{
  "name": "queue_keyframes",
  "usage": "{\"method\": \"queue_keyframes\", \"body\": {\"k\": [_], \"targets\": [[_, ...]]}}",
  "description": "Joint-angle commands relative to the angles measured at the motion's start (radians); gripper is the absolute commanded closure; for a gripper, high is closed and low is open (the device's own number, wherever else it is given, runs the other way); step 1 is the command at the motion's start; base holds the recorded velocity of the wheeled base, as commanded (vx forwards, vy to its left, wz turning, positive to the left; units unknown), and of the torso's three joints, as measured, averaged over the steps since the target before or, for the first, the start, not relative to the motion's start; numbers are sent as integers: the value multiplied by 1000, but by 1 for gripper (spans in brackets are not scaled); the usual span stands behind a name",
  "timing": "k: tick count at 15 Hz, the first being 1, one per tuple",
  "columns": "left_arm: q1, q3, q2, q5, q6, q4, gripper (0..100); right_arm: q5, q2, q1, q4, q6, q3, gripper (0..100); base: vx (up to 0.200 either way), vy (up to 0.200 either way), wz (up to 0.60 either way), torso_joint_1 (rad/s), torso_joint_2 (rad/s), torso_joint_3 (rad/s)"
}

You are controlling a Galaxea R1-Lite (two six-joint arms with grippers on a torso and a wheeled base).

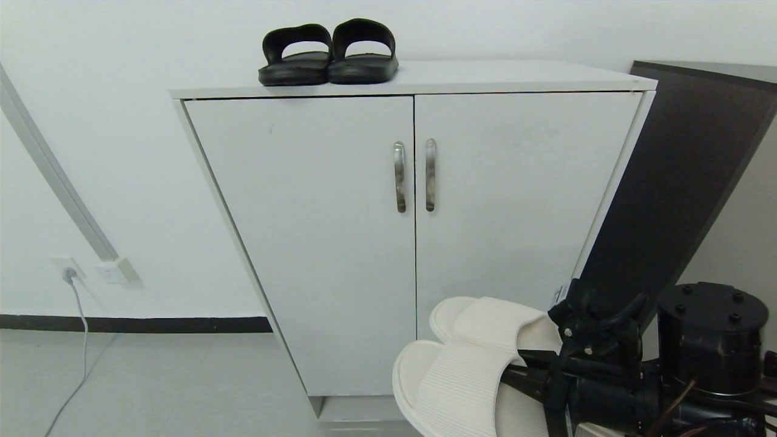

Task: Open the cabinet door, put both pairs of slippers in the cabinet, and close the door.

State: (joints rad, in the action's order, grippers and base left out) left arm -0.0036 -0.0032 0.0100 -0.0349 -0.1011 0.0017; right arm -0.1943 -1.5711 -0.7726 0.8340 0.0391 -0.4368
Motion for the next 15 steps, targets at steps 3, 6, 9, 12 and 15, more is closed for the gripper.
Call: {"method": "queue_keyframes", "body": {"k": [3,6,9,12,15], "targets": [[-19,-3,47,-2,15,-3,0,-1,0,4,-1,5,7,100,0,0,0,-1,19,15],[-22,-158,169,0,-28,12,0,-1,-3,4,-1,5,4,100,0,0,0,0,0,0],[-53,-172,352,93,-39,-63,0,1,-7,4,0,5,3,100,0,0,0,0,0,0],[-59,-182,561,234,-39,-197,0,3,-9,4,-1,5,7,100,0,0,0,0,0,0],[-61,-235,732,332,-37,-282,0,1,-12,4,-1,5,7,100,0,0,0,0,0,0]]}}
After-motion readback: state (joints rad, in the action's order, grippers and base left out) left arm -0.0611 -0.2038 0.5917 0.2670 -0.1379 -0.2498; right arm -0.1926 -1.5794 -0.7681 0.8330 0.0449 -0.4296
